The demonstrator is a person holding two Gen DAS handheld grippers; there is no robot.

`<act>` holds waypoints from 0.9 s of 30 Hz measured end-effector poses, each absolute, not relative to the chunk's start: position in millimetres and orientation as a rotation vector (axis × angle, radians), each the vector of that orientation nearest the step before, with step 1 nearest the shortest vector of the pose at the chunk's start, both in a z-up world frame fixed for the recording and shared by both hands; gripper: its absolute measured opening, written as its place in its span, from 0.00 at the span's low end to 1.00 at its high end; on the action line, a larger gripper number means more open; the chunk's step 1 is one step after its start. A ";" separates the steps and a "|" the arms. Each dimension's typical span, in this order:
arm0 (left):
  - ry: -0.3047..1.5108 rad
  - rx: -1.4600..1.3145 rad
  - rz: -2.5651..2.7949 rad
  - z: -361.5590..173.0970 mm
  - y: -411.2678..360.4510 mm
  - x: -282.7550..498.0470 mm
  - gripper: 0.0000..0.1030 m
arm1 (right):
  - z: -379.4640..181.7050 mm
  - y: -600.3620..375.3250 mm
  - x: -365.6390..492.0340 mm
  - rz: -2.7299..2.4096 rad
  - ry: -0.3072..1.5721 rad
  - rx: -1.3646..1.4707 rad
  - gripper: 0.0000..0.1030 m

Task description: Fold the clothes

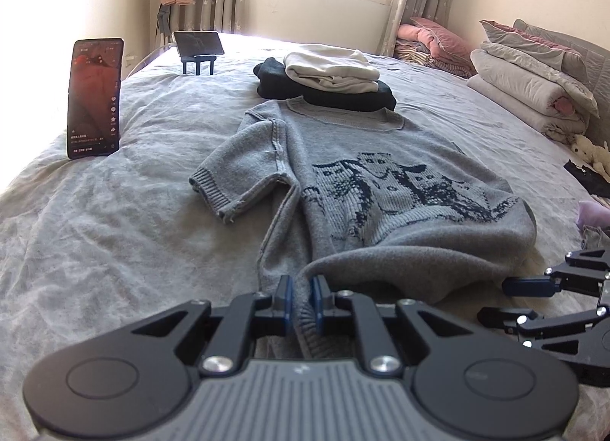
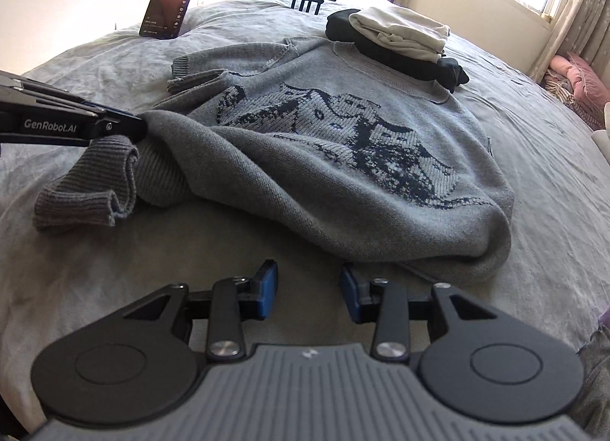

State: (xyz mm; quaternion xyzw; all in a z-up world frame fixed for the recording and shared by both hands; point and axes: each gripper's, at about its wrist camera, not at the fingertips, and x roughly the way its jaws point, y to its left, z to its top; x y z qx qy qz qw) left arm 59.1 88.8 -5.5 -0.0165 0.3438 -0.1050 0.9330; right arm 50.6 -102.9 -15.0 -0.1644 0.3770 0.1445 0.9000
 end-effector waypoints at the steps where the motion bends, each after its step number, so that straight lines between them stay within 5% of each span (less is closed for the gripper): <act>1: 0.702 -0.031 -0.215 -5.3 88.3 58.8 0.10 | -15.8 -103.2 52.5 0.280 0.764 -0.353 0.39; 2: 0.700 -0.028 -0.215 -4.8 88.3 58.7 0.10 | -17.0 -103.9 55.0 0.258 0.750 -0.370 0.35; 3: 0.697 -0.028 -0.214 -4.1 88.6 58.5 0.10 | -18.4 -105.3 57.8 0.238 0.741 -0.385 0.11; 4: 0.694 -0.029 -0.213 -3.3 88.7 58.2 0.08 | -19.6 -106.9 60.7 0.218 0.731 -0.397 0.00; 27: 0.629 -0.091 -0.073 2.8 111.4 82.8 0.06 | 38.8 -84.1 152.1 0.180 0.593 -0.298 0.00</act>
